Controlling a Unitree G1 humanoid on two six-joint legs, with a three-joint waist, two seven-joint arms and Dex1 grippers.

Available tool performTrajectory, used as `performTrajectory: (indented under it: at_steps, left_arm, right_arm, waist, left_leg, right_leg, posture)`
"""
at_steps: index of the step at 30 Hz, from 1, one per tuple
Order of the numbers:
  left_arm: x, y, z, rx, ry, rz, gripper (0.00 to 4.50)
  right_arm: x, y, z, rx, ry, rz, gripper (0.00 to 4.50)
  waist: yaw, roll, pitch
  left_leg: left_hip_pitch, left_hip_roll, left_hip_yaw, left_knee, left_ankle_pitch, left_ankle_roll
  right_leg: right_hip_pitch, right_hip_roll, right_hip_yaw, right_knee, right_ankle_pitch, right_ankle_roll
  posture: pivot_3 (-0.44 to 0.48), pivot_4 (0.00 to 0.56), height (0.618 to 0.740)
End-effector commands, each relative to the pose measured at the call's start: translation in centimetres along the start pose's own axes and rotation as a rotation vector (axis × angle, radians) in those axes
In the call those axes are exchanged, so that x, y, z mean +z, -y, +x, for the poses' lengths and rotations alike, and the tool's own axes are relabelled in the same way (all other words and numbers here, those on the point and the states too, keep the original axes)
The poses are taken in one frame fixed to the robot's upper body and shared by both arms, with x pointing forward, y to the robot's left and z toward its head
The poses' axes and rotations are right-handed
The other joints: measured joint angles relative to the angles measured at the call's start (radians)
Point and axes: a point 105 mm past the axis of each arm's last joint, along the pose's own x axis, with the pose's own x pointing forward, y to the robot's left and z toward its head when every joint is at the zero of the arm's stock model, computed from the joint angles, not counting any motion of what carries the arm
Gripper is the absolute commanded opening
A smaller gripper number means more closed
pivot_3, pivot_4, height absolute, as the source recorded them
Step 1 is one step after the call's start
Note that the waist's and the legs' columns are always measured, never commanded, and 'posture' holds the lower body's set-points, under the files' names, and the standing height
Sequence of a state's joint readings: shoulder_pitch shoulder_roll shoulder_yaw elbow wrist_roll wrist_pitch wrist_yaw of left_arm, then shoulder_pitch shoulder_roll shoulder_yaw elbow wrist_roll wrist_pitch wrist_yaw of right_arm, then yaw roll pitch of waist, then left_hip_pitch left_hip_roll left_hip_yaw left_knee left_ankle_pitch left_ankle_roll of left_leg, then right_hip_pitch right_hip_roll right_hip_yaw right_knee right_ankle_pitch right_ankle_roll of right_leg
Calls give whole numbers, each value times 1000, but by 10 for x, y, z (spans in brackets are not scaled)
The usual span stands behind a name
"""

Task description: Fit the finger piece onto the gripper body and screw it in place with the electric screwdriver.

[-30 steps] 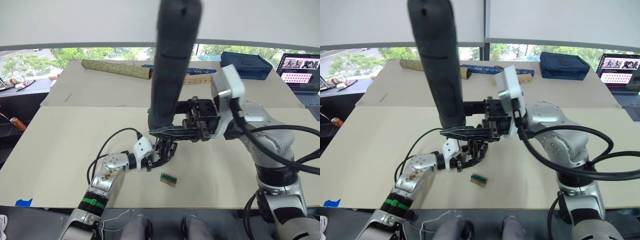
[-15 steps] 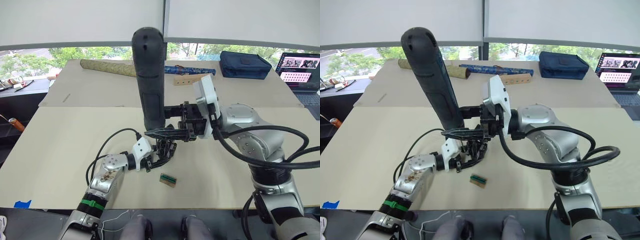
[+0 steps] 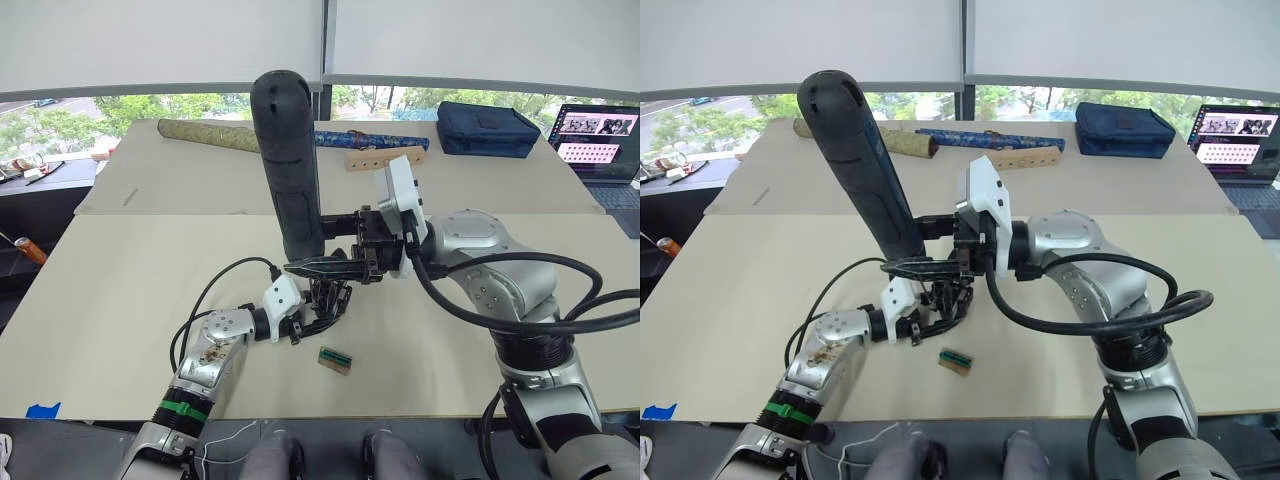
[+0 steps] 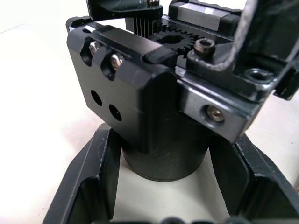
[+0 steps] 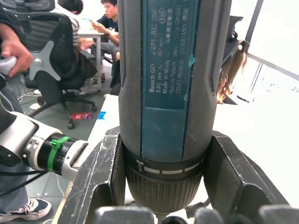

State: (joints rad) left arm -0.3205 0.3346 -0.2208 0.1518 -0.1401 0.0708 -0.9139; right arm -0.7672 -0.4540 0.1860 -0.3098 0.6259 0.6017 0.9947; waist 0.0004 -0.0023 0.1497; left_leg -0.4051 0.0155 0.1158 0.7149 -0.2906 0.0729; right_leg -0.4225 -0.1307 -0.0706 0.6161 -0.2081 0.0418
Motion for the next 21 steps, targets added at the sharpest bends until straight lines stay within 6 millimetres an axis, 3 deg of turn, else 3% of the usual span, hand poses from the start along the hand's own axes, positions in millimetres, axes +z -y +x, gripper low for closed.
performTrajectory:
  at_steps: [1,21]
  left_arm:
    - [-26,12,-2,-31,-91,-76,2260]
    - [-28,13,-3,-34,-94,-84,2260]
  right_arm:
    - [12,-1,1,7,28,-54,1895]
    - [2,-1,6,2,-4,-43,1895]
  waist:
    - [0,0,0]
    - [-3,0,0]
  left_leg:
    - [0,0,0,0,0,0]
    - [0,0,0,0,0,0]
  right_leg:
    - [0,0,0,0,0,0]
    - [0,0,0,-1,0,0]
  posture:
    - [0,150,734]
    - [0,150,734]
